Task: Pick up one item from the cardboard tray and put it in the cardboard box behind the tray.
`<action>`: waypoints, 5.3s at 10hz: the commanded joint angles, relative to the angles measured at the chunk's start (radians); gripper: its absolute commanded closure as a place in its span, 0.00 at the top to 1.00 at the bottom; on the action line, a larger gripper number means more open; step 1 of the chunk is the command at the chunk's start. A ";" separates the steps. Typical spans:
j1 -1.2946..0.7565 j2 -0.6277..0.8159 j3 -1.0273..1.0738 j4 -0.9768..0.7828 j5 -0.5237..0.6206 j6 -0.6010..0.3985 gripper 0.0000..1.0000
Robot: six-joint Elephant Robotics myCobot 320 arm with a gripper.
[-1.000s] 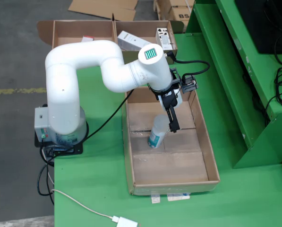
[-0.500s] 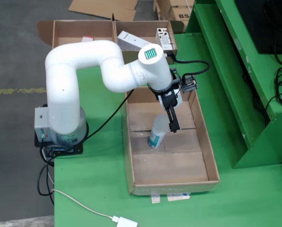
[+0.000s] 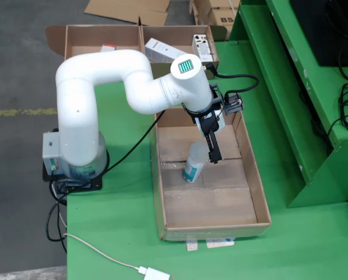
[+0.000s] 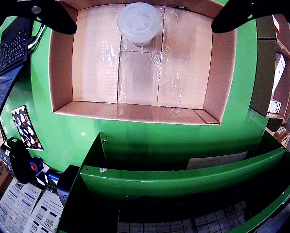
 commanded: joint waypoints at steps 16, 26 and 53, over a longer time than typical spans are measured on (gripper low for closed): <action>-0.002 -0.015 0.018 0.018 0.022 -0.011 1.00; -0.019 -0.064 0.000 0.037 0.035 -0.017 1.00; -0.067 -0.329 0.199 -0.007 0.071 -0.029 1.00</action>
